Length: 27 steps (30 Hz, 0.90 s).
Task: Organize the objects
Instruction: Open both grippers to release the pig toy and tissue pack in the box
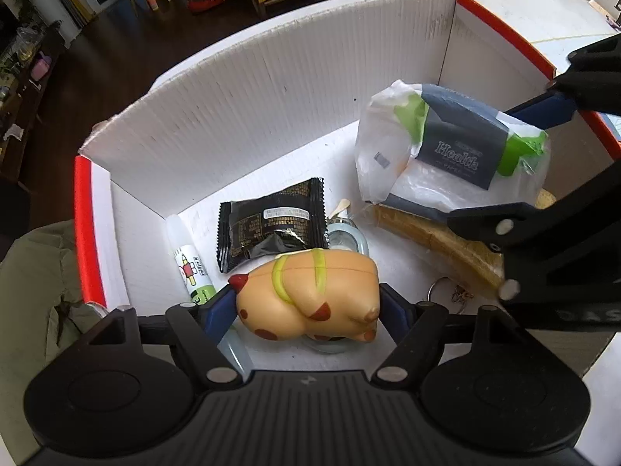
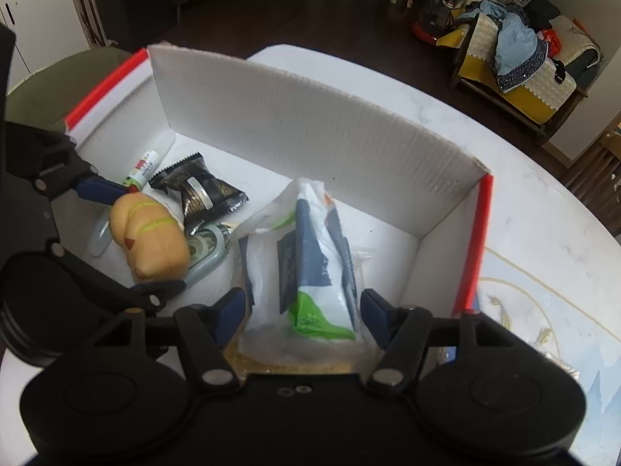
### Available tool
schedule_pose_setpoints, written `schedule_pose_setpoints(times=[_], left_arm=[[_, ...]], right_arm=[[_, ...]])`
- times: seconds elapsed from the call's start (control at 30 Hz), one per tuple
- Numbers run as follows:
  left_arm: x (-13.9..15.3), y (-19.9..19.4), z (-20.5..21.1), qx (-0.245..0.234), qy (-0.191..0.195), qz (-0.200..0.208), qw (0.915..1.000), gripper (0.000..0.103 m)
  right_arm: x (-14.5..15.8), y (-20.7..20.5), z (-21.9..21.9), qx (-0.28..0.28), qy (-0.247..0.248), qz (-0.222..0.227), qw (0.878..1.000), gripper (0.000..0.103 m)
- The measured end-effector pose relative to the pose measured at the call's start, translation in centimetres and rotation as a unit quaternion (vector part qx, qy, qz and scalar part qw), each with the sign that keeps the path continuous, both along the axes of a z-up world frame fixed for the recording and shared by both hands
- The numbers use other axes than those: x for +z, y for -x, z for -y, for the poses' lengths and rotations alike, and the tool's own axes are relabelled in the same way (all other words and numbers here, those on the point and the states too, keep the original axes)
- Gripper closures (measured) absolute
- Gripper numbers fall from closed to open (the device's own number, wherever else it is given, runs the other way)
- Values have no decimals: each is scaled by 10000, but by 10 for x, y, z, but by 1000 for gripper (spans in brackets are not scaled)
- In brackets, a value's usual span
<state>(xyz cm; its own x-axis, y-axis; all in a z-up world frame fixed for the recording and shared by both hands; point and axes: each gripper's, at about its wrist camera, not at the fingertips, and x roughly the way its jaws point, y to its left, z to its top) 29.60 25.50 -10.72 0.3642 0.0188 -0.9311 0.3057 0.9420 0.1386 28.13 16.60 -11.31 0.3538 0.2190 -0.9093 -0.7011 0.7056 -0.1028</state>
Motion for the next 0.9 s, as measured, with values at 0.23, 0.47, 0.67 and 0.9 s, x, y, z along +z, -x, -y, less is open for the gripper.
schedule_pose_setpoints(times=[0.23, 0.47, 0.67, 0.9], left_arm=[[13, 13, -6, 150, 207, 329, 9991, 22], [36, 24, -17, 317, 569, 702, 9954, 22], [58, 43, -19, 427, 810, 963, 9911, 22], [78, 68, -14, 606, 1021, 1224, 9853, 22]], right_arm=[[29, 10, 15, 15, -331, 67, 9994, 26], [57, 28, 29, 118, -613, 201, 9978, 19], [80, 49, 46, 280, -891, 305, 9952, 11], [99, 71, 74, 397, -1334, 379, 9895, 1]])
